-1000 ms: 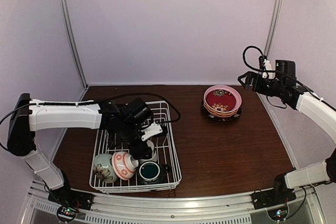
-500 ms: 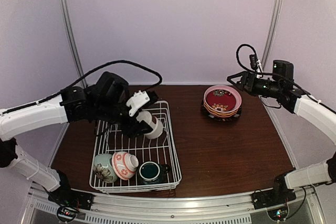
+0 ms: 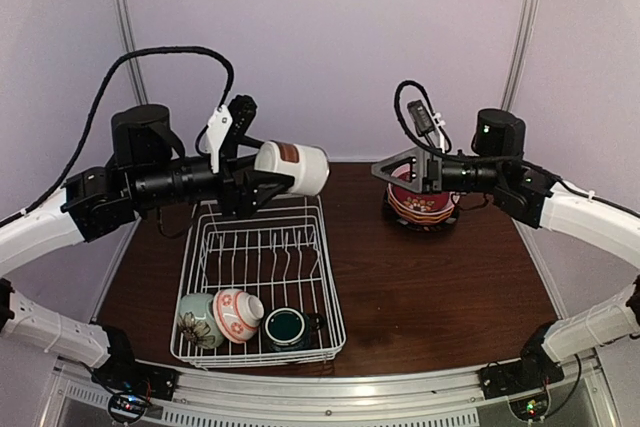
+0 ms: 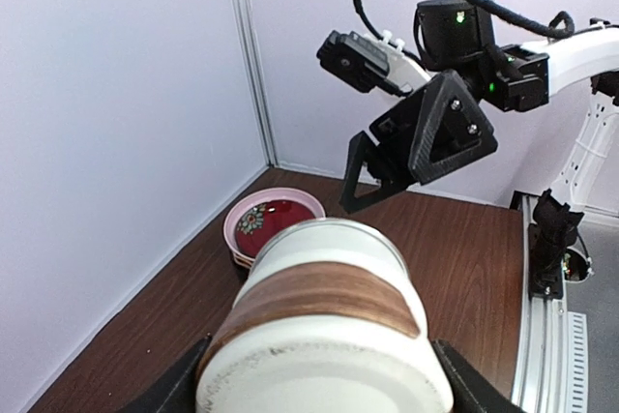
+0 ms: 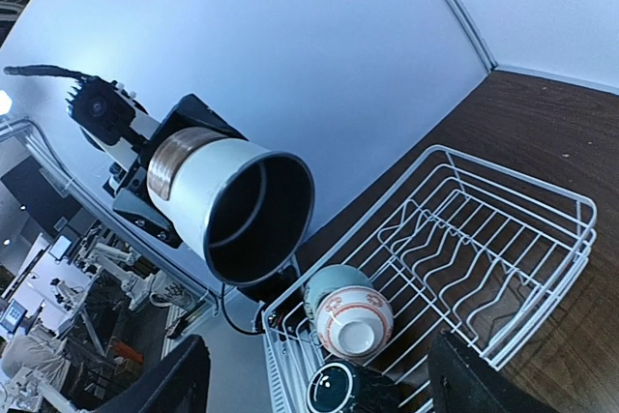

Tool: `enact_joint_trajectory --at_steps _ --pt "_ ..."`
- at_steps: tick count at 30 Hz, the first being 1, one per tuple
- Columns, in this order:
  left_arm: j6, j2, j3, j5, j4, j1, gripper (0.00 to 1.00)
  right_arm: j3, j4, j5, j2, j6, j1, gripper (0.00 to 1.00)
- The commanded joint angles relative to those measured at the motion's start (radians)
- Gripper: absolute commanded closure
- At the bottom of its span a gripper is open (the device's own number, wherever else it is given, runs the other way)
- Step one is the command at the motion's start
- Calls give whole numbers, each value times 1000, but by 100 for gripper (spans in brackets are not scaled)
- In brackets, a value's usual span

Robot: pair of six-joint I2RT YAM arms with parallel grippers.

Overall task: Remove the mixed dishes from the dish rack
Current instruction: Pass from the left arm to the right

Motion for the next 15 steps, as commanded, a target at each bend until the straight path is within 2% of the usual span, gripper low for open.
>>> enact_joint_trajectory --at_steps 1,5,15 --pt "-32 -21 -41 88 196 5 62 62 101 -43 36 47 87 24" --pt "-37 -30 -61 133 246 5 62 108 110 -50 76 39 153 29" --pt "-47 -48 -121 186 358 6 63 162 245 -84 131 129 238 51"
